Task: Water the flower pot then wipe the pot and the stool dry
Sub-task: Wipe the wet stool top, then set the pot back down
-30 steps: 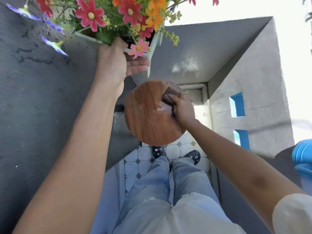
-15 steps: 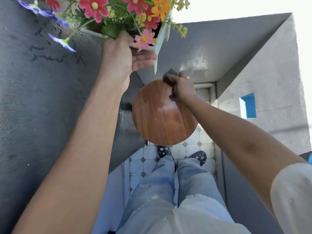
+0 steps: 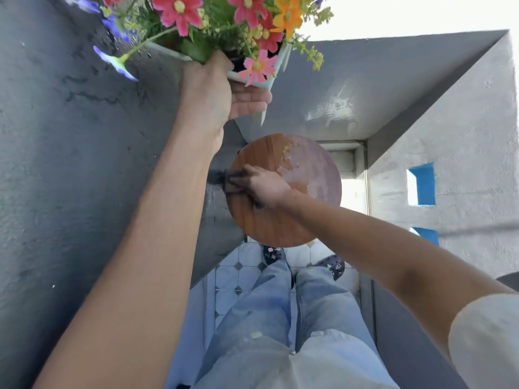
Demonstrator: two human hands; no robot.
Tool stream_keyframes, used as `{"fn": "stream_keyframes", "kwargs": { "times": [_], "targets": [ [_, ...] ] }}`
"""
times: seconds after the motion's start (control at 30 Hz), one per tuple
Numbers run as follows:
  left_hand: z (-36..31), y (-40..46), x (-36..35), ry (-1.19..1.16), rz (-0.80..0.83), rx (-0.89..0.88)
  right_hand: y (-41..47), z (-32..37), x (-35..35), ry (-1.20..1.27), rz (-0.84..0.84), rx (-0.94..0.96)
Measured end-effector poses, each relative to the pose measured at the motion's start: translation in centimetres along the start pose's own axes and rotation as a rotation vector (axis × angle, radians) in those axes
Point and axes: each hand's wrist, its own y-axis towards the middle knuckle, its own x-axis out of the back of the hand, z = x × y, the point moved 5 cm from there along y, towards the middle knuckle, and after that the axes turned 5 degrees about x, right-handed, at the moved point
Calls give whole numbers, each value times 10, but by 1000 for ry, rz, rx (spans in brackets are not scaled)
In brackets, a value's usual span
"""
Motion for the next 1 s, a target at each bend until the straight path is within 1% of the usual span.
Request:
{"fn": "stream_keyframes", "kwargs": {
  "times": [0.03,0.1,0.13,0.17,0.2,0.27,0.33,0.4,0.43,0.47,0.5,0.53,0.6,0.67,0.7,0.73,0.8,0.83,0.9,0.97,1.0],
  "targets": [
    [1,0,0,-4,-1,4,7,-25,17,44,-53,-131],
    [4,1,2,-15,-2,10,13,-71,45,169,-210,-392],
    [5,1,2,-17,0,13,14,-83,52,217,-293,-483],
    [5,1,2,-16,1,15,14,-86,53,219,-341,-517],
    [6,1,2,-12,0,17,14,-78,49,158,-350,-491],
    [7,0,2,-9,-1,20,7,-40,22,42,-298,-309],
    [8,-1,2,-21,-3,25,-14,7,-19,-2,-200,-10],
    [10,-1,1,-31,-7,32,-49,42,-53,-42,-44,268],
    [11,-2,1,-33,-5,33,-62,47,-61,-56,10,332],
    [12,-2,0,-34,-1,33,-70,43,-56,-47,6,333],
    [14,-3,-1,-34,2,35,-73,27,-44,-39,-35,281],
    [16,-3,-2,-35,3,39,-69,8,-28,-51,-97,183],
    [22,-4,-3,-41,-7,49,-66,-43,14,-18,-256,-124],
    [29,-7,-5,-39,-19,57,-72,-95,43,143,-410,-465],
    [32,-9,-5,-36,-19,65,-76,-109,49,200,-453,-575],
    [36,-11,-6,-31,-14,74,-76,-110,50,166,-461,-607],
    [42,-18,-8,-8,-2,89,-82,-88,40,86,-444,-511],
    [46,-21,-9,-3,1,91,-88,-72,26,76,-404,-440],
    [54,-24,-9,5,1,100,-107,-33,-13,62,-277,-228],
    [64,-28,-9,6,-5,124,-133,2,-51,43,-135,32],
    [69,-30,-8,7,-7,135,-145,10,-61,33,-81,112]
  ]
}}
